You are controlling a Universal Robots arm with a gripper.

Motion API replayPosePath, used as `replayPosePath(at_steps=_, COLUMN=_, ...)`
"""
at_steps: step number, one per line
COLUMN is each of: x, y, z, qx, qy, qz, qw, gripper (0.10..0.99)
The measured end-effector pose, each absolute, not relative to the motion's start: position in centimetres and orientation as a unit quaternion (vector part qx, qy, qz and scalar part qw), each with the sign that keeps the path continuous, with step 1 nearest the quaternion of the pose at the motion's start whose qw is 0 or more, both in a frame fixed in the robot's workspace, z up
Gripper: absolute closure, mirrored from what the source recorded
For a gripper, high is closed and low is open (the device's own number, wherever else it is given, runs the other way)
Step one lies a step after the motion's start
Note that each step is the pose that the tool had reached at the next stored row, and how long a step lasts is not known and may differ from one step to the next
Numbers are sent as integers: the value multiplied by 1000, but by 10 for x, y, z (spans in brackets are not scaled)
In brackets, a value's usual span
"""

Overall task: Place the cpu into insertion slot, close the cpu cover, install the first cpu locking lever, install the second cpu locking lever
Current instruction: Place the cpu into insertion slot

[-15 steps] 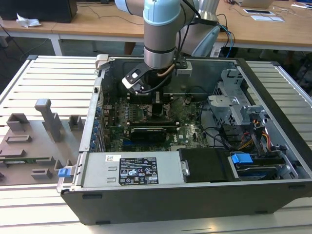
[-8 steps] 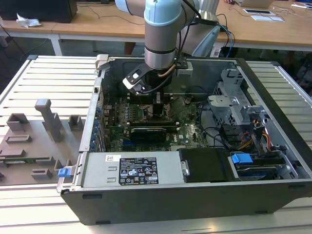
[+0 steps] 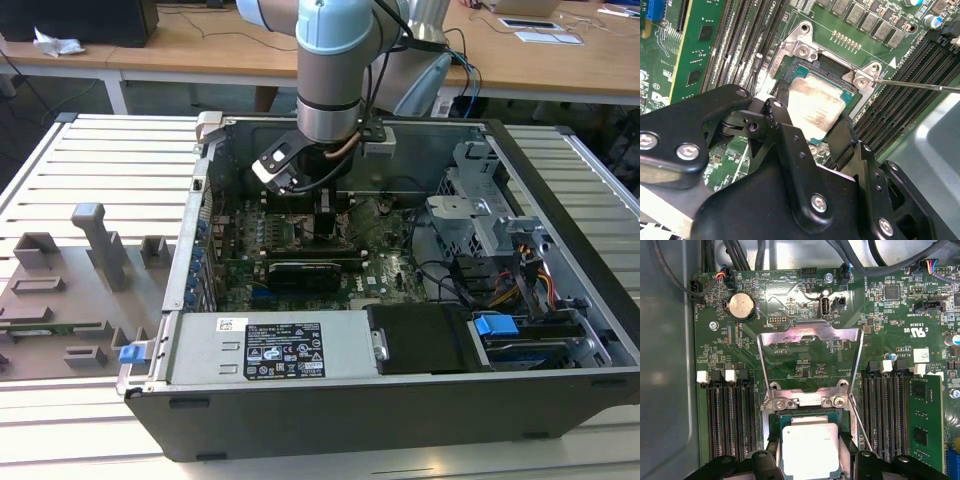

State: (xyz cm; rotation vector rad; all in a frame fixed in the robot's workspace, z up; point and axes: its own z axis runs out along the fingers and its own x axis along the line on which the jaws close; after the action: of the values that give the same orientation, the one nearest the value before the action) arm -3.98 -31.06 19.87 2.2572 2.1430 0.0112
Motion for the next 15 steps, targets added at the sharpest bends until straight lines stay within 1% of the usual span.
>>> replayPosePath(at_steps=1, x=-40, y=-311, z=199, qx=725, qy=688, qz=4, qw=15, gripper=525)
replayPosePath(at_steps=2, x=-40, y=-311, z=199, qx=725, qy=688, qz=4, qw=15, gripper=467)
replayPosePath(at_steps=7, x=-40, y=-311, z=199, qx=725, qy=688, qz=4, qw=14, gripper=467)
replayPosePath(at_steps=12, x=-40, y=-309, z=213, qx=725, qy=688, qz=3, qw=15, gripper=467)
replayPosePath(at_steps=13, x=-40, y=-309, z=215, qx=725, qy=689, qz=4, qw=14, gripper=482)
replayPosePath(at_steps=15, x=-40, y=-309, z=219, qx=725, qy=688, qz=4, qw=15, gripper=729)
